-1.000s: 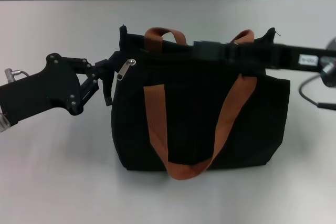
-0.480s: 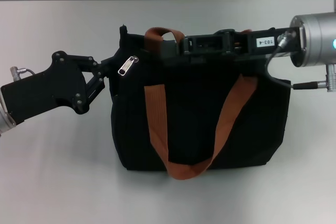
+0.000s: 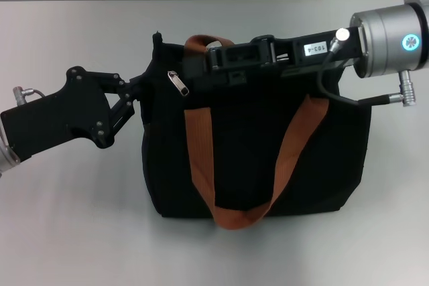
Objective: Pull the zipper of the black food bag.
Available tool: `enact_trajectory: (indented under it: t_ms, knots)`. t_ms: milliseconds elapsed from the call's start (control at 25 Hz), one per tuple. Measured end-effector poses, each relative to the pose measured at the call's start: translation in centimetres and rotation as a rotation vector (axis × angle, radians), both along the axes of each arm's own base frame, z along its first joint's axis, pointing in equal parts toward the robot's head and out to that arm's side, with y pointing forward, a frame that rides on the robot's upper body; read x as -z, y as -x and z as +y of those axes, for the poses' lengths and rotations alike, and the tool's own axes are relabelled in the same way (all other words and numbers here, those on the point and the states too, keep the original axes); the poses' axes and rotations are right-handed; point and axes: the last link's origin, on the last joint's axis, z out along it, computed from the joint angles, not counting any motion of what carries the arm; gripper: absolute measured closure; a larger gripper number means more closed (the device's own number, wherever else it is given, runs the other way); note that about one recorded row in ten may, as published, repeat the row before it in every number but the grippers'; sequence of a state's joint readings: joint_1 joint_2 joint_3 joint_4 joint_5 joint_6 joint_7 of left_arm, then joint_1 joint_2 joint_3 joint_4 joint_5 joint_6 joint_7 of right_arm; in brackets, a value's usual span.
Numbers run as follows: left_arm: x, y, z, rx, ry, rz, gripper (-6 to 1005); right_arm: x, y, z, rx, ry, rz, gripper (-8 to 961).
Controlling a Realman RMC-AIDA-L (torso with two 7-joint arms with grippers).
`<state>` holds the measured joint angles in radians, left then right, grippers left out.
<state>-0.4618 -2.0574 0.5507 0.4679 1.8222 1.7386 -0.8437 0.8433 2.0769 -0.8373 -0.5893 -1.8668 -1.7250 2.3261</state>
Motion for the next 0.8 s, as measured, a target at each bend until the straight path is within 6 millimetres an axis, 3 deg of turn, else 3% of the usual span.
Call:
enact_trajectory:
  t_ms: [800]
  knots:
    - [0.2,-0.7,-0.3,0.029,0.027,-0.033,978,0.5,1.2,0.6,-0.042,-0.007,-0.061,137]
